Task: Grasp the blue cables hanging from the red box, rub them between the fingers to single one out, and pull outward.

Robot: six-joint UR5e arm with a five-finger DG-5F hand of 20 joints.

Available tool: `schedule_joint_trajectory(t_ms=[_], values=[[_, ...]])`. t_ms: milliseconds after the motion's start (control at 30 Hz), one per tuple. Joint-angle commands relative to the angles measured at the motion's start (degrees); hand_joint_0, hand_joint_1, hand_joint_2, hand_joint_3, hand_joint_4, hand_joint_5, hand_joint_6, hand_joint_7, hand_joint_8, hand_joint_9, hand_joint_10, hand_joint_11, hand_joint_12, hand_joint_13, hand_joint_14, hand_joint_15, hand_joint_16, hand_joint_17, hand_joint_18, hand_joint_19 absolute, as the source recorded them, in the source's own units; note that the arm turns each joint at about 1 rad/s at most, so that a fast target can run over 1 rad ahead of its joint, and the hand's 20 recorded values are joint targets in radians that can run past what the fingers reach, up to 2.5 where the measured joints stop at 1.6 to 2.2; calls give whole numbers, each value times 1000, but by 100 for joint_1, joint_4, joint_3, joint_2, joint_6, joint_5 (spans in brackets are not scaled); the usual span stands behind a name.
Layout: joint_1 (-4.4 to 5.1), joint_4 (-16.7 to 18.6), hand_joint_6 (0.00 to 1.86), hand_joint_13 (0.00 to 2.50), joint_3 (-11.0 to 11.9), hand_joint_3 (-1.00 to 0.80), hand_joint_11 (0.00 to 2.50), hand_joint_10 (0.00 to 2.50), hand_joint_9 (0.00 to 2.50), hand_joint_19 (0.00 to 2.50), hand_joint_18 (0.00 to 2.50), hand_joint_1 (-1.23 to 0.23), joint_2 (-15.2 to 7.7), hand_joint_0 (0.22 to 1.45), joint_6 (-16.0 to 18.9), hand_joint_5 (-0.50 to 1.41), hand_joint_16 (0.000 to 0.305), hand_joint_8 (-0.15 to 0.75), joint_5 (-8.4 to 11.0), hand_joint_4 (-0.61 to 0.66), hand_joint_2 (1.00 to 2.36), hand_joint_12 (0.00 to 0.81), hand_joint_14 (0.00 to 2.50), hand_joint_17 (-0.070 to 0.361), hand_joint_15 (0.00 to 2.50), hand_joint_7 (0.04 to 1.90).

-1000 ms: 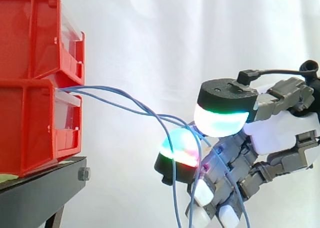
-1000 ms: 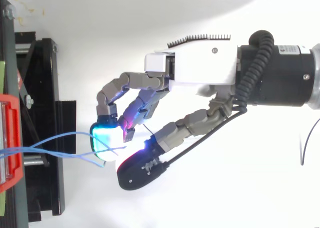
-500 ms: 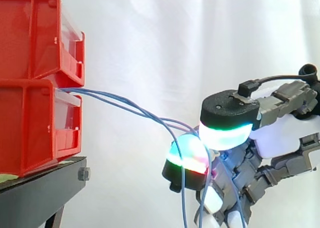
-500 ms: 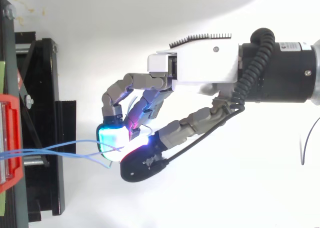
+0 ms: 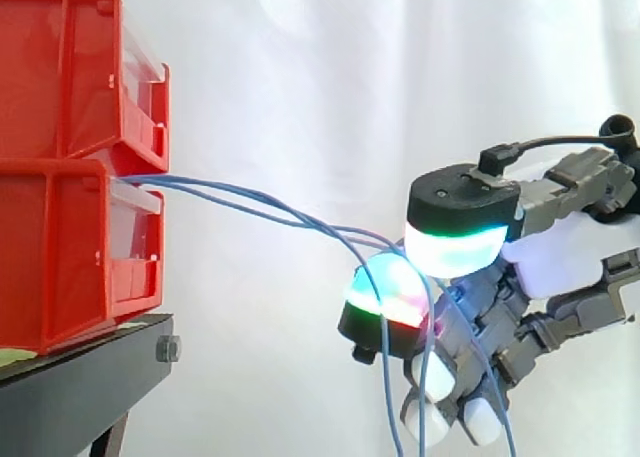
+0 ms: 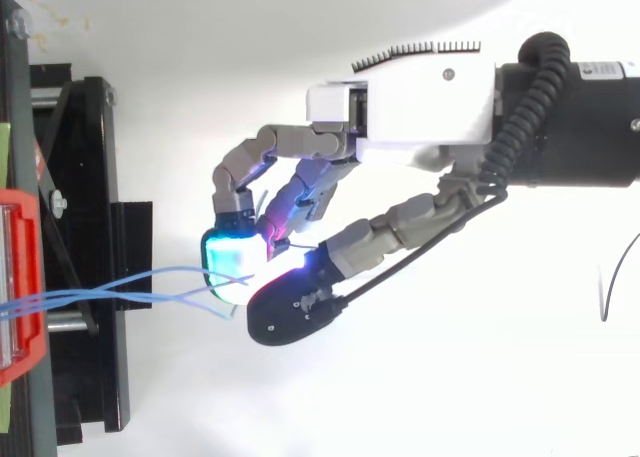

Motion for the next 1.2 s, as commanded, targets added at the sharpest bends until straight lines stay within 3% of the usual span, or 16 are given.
schedule_joint_trajectory(t_ms=[0, 467, 633, 1167], values=[[-17, -120, 800, 717, 0, -298, 424, 9, 775, 596, 625, -596, 59, 577, -65, -153, 47, 319, 39, 238, 1013, 372, 11, 107, 344, 1118], [-17, -225, 784, 732, 0, -394, 418, 9, 789, 597, 633, -573, 252, 545, -373, -149, 49, 327, 329, 239, 1008, 380, 13, 110, 346, 1118], [-17, -225, 777, 734, 0, -239, 405, 8, 792, 587, 636, -595, 252, 578, -382, -147, 49, 330, 329, 232, 1014, 382, 11, 111, 342, 1120], [-17, -225, 801, 743, 0, -94, 423, 9, 782, 550, 663, -679, 252, 592, -382, -155, 51, 324, 346, 211, 1019, 375, 11, 114, 340, 1074]])
